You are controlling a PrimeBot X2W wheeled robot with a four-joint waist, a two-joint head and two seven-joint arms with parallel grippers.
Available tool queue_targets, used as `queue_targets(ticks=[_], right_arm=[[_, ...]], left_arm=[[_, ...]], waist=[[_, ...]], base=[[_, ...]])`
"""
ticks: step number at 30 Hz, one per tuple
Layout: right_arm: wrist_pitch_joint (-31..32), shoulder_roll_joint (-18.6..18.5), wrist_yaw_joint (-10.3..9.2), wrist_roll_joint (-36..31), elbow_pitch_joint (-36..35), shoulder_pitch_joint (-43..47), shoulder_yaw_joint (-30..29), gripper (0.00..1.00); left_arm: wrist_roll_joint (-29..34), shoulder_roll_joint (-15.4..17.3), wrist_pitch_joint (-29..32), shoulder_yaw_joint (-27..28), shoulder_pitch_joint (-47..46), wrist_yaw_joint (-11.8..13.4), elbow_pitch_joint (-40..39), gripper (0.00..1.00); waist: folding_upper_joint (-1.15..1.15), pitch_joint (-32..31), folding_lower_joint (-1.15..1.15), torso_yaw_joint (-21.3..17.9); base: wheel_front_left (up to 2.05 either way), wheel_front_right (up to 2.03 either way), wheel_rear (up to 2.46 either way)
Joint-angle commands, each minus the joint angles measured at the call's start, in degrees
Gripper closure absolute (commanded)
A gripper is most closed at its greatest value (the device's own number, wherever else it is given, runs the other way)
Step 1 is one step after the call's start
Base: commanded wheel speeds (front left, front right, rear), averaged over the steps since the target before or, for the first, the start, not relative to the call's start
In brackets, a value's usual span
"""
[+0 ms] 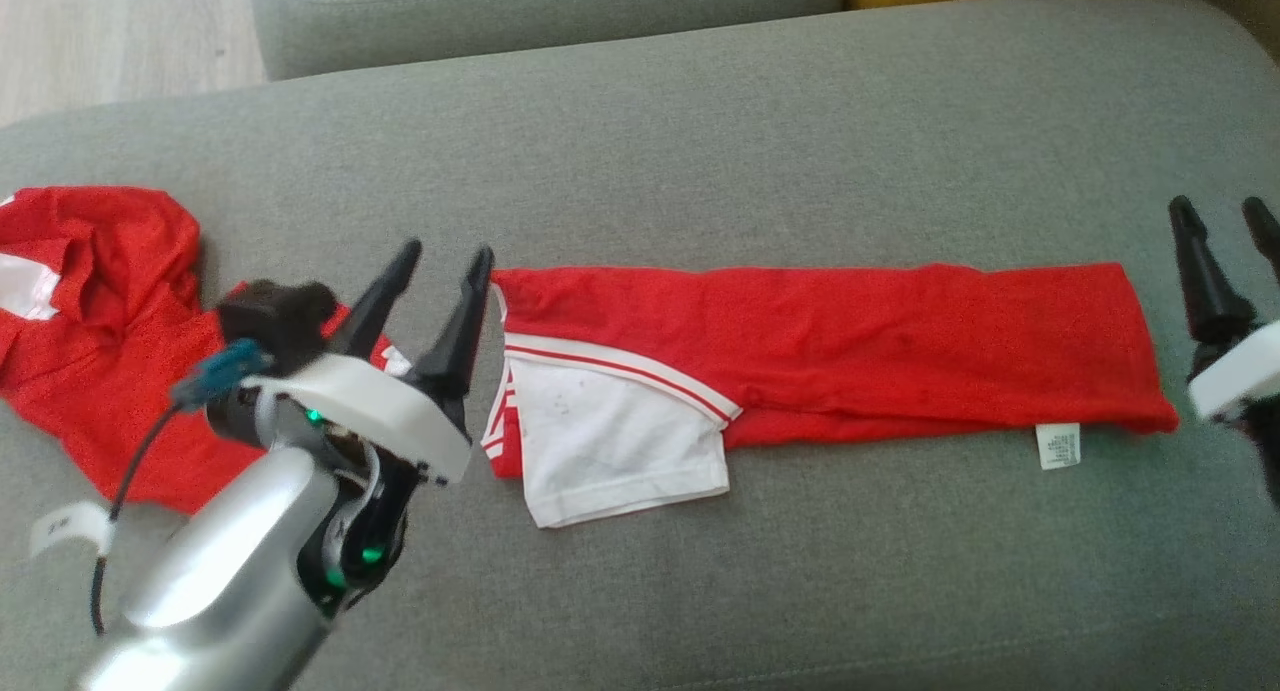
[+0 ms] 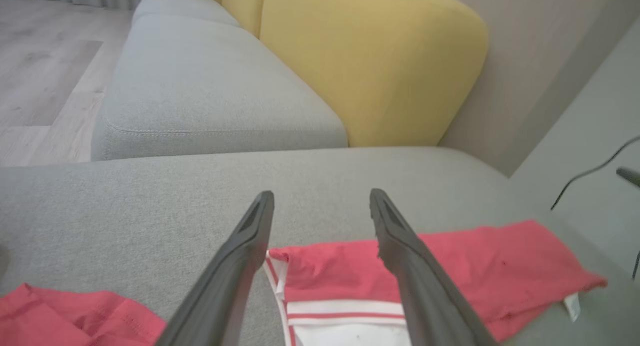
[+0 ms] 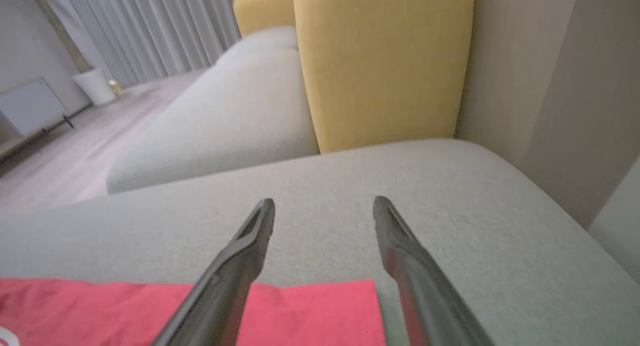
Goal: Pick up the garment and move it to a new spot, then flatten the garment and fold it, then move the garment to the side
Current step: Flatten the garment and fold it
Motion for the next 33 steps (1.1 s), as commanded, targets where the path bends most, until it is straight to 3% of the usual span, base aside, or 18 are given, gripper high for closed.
queue_targets(ticks=[1,4,7,15,21,24,33], right_arm=[[-1.78,-0.70,-0.05,-1.00,-2.72,0.46,-0.29,0.00],[-7.54,2.26,-0.05,-5.66,-6.20,3.75,-1.99,0.00],[-11.32,5.51,-0.05,-10.24,-8.26,7.34,-3.06,0.00],[-13.61,12.30,-0.05,-17.97,-8.20,11.73,-5.91,0.00],[-11.84,13.22,-0.05,-18.87,-6.44,10.15,-9.78,0.00],[-8.44,14.69,-0.05,-19.72,-2.39,8.17,-15.16,0.00],[0.81,18.11,-0.05,-20.20,4.87,4.22,-23.26,0.00]], left_arm=[[0.18,0.44,-0.65,4.36,-0.96,0.20,-2.28,0.00],[3.65,-3.80,-0.71,13.09,4.22,-0.56,-5.20,0.00],[7.37,-8.08,-0.72,18.65,10.06,-3.24,-5.69,0.00],[15.70,-17.91,-0.73,29.50,18.59,-10.99,-2.99,0.00],[20.67,-20.13,-0.74,33.04,18.06,-14.95,-0.44,0.00],[22.47,-21.12,-0.74,34.05,17.16,-16.35,0.61,0.00],[24.19,-22.35,-0.74,33.89,16.07,-17.79,2.83,0.00]], waist=[[0.00,-0.14,0.01,0.23],[0.00,-0.42,0.01,0.62],[0.00,-0.86,0.01,0.93],[0.00,-0.51,0.01,1.22],[0.00,0.84,0.01,1.40],[0.00,1.94,0.01,1.67],[0.00,4.05,0.01,2.60]], base=[[0.00,0.00,0.00],[0.00,0.00,0.00],[0.00,0.00,0.00],[0.00,0.00,0.00],[0.00,0.00,0.00],[0.00,0.00,0.00],[0.00,0.00,0.00]])
